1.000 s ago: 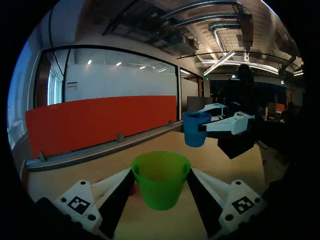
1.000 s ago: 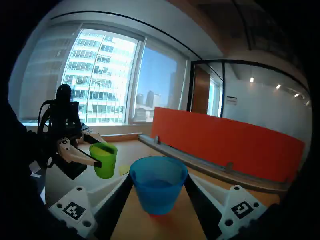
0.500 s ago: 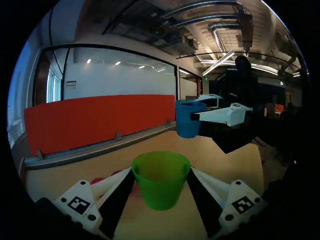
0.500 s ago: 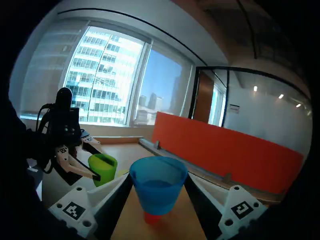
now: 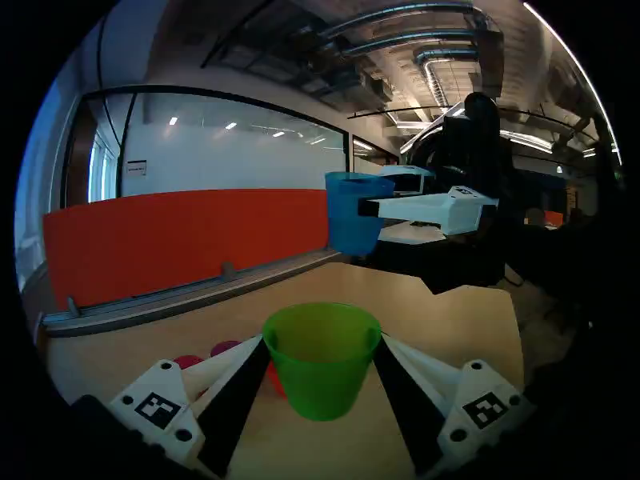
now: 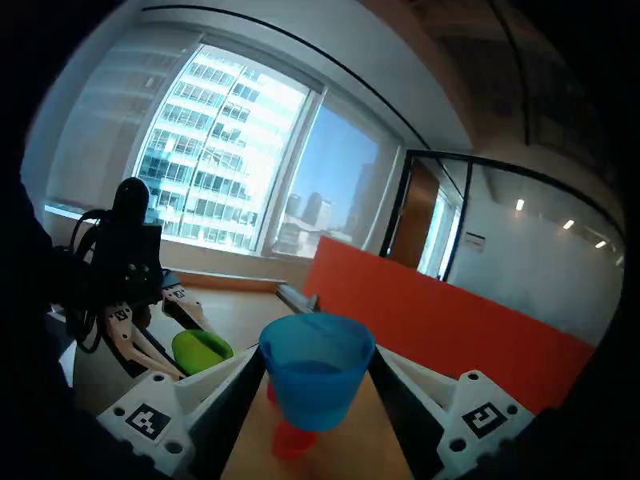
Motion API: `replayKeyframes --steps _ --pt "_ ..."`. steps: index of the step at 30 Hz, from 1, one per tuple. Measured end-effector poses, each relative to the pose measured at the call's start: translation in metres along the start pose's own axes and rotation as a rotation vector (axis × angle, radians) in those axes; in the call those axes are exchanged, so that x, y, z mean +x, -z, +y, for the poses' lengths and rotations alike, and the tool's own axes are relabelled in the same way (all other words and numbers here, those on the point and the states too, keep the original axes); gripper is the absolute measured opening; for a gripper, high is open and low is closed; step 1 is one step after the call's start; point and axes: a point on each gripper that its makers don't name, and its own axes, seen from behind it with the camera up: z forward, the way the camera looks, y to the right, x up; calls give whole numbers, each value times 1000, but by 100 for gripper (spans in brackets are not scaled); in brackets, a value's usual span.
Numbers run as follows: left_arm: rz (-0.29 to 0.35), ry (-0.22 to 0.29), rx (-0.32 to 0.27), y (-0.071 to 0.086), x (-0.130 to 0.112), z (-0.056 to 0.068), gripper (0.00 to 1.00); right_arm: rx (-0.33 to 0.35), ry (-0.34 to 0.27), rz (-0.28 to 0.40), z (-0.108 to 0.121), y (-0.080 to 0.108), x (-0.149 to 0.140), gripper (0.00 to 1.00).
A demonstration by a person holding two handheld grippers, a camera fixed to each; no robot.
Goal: Pour water
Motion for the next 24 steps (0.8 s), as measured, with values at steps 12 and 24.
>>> replayKeyframes --steps 12,24 --pt "12 -9 -6 -4 2 0 87 13 111 19 2 -11 20 91" --pt "27 -16 -12 -6 10 3 86 15 205 32 1 -23 43 91"
